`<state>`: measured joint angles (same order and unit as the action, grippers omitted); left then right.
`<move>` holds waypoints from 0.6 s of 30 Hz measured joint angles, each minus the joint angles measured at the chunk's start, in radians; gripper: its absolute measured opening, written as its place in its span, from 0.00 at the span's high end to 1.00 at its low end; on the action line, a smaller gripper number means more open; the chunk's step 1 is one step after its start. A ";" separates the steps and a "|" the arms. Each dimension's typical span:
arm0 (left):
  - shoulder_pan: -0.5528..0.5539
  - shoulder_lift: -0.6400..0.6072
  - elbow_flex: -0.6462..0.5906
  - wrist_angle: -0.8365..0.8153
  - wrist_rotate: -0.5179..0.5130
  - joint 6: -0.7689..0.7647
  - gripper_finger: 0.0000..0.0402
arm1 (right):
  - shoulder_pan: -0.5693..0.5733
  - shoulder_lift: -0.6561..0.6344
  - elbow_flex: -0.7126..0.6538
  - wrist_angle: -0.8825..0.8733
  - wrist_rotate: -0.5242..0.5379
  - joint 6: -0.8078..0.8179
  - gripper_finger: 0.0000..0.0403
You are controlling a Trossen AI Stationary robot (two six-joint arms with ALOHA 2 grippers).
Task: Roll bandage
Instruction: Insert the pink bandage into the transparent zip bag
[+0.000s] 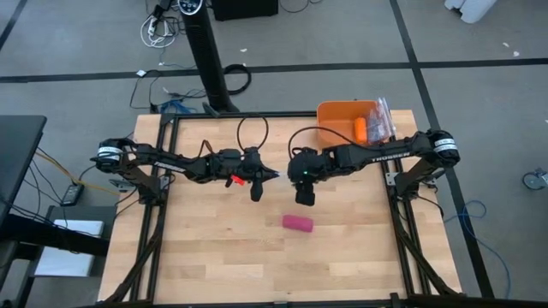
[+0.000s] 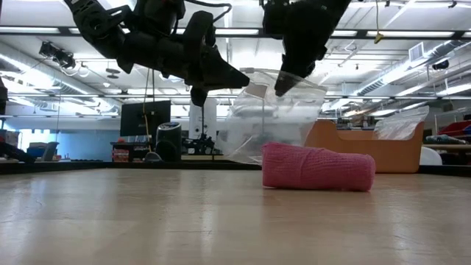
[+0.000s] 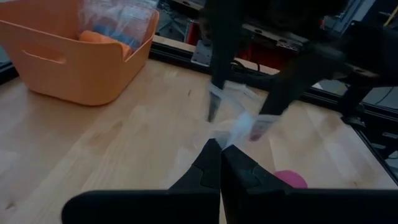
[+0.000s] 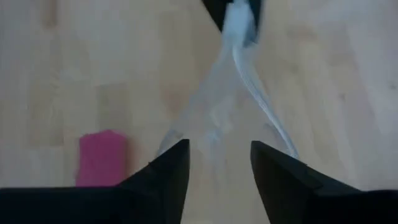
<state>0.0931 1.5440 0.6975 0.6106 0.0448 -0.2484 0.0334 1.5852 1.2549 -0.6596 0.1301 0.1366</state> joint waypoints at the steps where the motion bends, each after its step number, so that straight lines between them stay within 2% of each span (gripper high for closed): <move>1: -0.002 0.000 0.000 0.001 0.000 0.000 1.00 | 0.001 0.000 0.000 0.009 -0.007 0.001 0.58; 3: -0.006 0.000 0.000 0.006 0.000 0.000 1.00 | 0.007 0.004 -0.002 0.035 0.007 -0.019 0.66; 7: -0.016 0.000 0.000 0.012 0.000 0.000 1.00 | 0.004 0.028 -0.010 0.068 0.037 -0.034 0.92; 8: -0.017 0.000 0.000 0.018 0.000 0.000 1.00 | 0.002 0.033 -0.010 0.082 0.037 -0.039 0.96; 15: -0.035 0.000 0.000 0.025 -0.003 0.000 1.00 | 0.001 0.066 -0.010 0.145 0.066 -0.028 0.99; 18: -0.043 0.000 0.000 0.022 -0.006 0.005 1.00 | -0.001 0.067 -0.010 0.154 0.072 -0.024 0.96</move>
<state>0.0497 1.5443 0.6971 0.6322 0.0389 -0.2437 0.0326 1.6520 1.2449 -0.5055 0.2021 0.1129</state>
